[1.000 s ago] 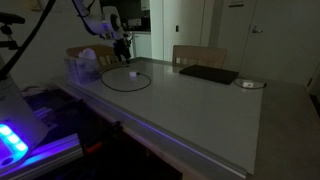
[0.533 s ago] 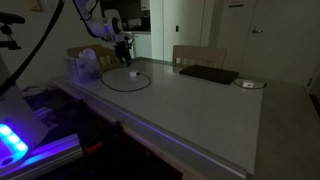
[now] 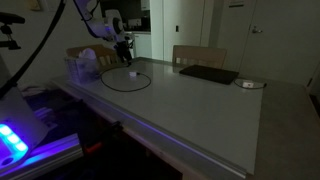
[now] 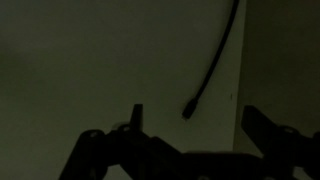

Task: Coil up the phone charger

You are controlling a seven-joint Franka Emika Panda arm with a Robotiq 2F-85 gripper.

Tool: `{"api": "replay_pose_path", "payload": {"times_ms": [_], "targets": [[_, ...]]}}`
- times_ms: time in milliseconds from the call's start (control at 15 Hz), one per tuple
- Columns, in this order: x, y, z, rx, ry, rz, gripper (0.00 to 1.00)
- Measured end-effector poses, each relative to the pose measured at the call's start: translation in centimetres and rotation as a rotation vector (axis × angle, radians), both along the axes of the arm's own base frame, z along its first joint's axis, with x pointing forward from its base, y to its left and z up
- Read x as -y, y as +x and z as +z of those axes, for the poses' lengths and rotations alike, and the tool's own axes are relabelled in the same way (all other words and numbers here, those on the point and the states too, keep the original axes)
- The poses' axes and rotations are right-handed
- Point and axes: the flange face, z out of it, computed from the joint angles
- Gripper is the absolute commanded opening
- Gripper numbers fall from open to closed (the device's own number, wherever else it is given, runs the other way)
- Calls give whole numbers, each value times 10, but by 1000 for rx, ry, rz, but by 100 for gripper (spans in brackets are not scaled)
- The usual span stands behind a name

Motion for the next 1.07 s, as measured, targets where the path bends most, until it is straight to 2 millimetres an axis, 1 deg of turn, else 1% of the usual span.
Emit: {"api": "replay_pose_path", "payload": {"times_ms": [67,133,200,267,533,933,1067], "targets": [[1,0,-3,-2,-1,-9,99],[2,1,-6,-2,-1,-17,96],[4,1,-8,-2,0,-27,89],[6,2,-10,-1,0,-36,71],[13,6,-15,5,5,-70,43],[19,12,-10,19,6,-91,1],[21,13,-10,20,5,-92,0]]}}
